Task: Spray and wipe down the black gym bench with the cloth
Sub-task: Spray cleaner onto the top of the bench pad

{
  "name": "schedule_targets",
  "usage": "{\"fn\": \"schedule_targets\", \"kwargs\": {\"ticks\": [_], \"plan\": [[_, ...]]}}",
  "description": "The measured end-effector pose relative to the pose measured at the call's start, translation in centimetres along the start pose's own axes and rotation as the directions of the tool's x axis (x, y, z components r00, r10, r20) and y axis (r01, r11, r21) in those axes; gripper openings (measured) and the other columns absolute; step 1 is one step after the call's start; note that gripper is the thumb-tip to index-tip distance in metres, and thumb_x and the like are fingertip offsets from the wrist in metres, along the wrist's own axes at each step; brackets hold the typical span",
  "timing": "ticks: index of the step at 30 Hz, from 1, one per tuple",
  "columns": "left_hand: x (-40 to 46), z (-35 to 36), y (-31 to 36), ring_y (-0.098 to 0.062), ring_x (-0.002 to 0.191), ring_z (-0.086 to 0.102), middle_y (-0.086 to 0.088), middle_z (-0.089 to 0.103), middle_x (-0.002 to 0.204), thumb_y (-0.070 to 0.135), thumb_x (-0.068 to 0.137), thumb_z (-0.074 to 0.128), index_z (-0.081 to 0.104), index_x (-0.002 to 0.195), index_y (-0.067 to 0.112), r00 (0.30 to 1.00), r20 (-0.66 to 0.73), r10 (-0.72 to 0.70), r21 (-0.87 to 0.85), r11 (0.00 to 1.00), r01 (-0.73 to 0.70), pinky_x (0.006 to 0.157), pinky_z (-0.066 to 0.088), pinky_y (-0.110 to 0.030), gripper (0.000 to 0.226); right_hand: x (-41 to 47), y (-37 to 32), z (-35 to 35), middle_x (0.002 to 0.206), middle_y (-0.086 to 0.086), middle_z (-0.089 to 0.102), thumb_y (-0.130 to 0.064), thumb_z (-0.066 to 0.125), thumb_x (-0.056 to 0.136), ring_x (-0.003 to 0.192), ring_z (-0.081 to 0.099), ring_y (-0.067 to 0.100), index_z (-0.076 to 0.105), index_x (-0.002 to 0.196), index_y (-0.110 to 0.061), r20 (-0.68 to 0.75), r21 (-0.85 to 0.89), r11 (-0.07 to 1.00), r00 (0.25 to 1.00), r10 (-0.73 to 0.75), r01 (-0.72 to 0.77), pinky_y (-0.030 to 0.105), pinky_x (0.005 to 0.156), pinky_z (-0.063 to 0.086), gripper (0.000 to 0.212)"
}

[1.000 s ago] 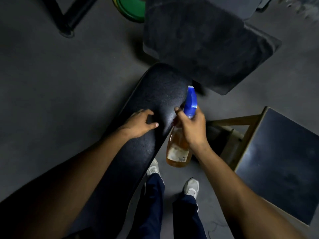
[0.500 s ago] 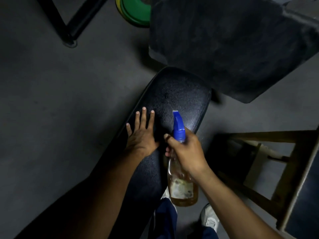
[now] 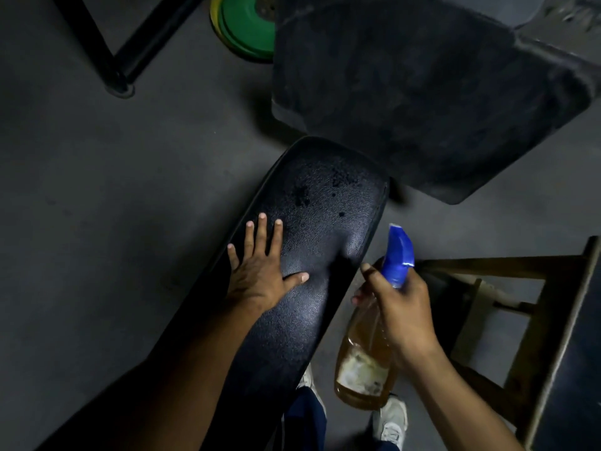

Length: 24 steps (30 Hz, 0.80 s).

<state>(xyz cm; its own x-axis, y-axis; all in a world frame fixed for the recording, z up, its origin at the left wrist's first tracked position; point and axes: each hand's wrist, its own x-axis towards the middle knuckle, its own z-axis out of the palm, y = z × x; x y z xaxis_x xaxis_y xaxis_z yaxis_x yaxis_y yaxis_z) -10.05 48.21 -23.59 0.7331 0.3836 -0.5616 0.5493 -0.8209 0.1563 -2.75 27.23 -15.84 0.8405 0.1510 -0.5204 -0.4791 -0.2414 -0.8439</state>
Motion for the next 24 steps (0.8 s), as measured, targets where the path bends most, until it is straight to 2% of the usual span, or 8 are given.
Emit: {"fn": "schedule_targets", "kwargs": {"ticks": [2,5,9,12,15,17,22,24], "plan": [[0.0,0.1,-0.1,-0.025,0.148,-0.033,0.001,-0.046,0.155,0.088,0.076,0.037,-0.03,0.152,0.03,1.0,-0.005,0.002,0.002,1.0,-0.002,0.12,0.0,-0.063,0.117,-0.6,0.5,-0.4,0.069,0.015,0.062,-0.013,0.076,0.095,0.057,0.066,0.023,0.06,0.084,-0.011,0.008,-0.035,0.999,1.0,-0.003,0.003,0.027,0.053,0.054,0.02],[0.1,0.2,-0.1,-0.025,0.148,-0.032,0.001,-0.045,0.156,0.087,0.076,0.04,-0.029,0.152,0.031,1.0,-0.021,0.001,-0.006,1.0,-0.001,0.12,0.0,-0.064,0.117,-1.9,1.3,0.0,0.065,0.0,0.064,-0.022,0.082,0.089,0.057,0.067,0.019,0.062,0.083,-0.02,0.083,-0.117,0.993,0.997,-0.009,0.018,0.042,0.061,0.06,0.02],[0.1,0.4,-0.2,-0.024,0.15,-0.028,0.002,-0.041,0.158,0.087,0.074,0.044,-0.025,0.154,0.031,0.999,-0.037,0.001,-0.019,1.0,-0.001,0.12,0.001,-0.064,0.119,-3.8,2.0,1.5,0.062,-0.004,0.061,-0.018,0.081,0.09,0.055,0.07,0.014,0.062,0.08,-0.029,0.186,-0.178,0.983,0.983,-0.01,0.044,0.053,0.065,0.064,0.024],[0.1,0.3,-0.3,-0.023,0.15,-0.027,0.003,-0.037,0.16,0.089,0.071,0.044,-0.022,0.155,0.031,0.999,-0.044,0.007,-0.058,0.998,-0.009,0.12,-0.001,-0.062,0.121,-5.0,2.1,2.9,0.066,0.0,0.067,-0.029,0.079,0.085,0.056,0.071,0.016,0.066,0.087,-0.04,0.246,-0.182,0.979,0.968,-0.051,0.097,0.05,0.067,0.064,0.017],[-0.7,0.1,-0.5,-0.019,0.152,-0.024,0.003,-0.03,0.163,0.085,0.068,0.035,-0.017,0.157,0.025,0.997,-0.076,0.025,-0.11,0.993,-0.033,0.122,-0.003,-0.057,0.119,-5.9,2.3,3.8,0.065,-0.001,0.072,-0.027,0.079,0.091,0.058,0.073,0.017,0.064,0.093,-0.052,0.307,-0.277,0.94,0.945,-0.109,0.198,0.043,0.069,0.061,0.029],[-1.7,0.4,-1.2,-0.018,0.153,-0.02,0.0,-0.026,0.165,0.08,0.066,0.029,-0.015,0.158,0.017,0.994,-0.106,0.022,-0.14,0.989,-0.037,0.124,0.0,-0.053,0.12,-6.5,2.5,4.2,0.063,-0.001,0.073,-0.03,0.078,0.092,0.059,0.072,0.013,0.063,0.095,-0.049,0.343,-0.315,0.921,0.933,-0.114,0.228,0.038,0.07,0.059,0.024],[-5.7,2.7,-3.8,-0.018,0.154,-0.015,-0.004,-0.019,0.167,0.075,0.074,0.05,-0.011,0.159,0.011,0.986,-0.144,-0.084,-0.187,0.981,0.057,0.125,-0.001,-0.044,0.122,-8.1,3.4,4.8,0.061,-0.003,0.071,-0.045,0.073,0.086,0.057,0.068,0.011,0.059,0.092,-0.036,0.393,-0.352,0.913,0.918,-0.055,0.205,0.043,0.07,0.058,0.018],[-7.5,3.6,-4.6,-0.018,0.154,-0.014,-0.003,-0.019,0.167,0.08,0.07,0.04,-0.011,0.159,0.012,0.982,-0.153,-0.11,-0.169,0.982,0.083,0.124,-0.002,-0.044,0.123,-8.9,3.7,4.8,0.06,-0.003,0.071,-0.042,0.075,0.087,0.056,0.065,0.008,0.057,0.088,-0.036,0.417,-0.369,0.904,0.908,-0.046,0.215,0.04,0.07,0.056,0.018]]}}
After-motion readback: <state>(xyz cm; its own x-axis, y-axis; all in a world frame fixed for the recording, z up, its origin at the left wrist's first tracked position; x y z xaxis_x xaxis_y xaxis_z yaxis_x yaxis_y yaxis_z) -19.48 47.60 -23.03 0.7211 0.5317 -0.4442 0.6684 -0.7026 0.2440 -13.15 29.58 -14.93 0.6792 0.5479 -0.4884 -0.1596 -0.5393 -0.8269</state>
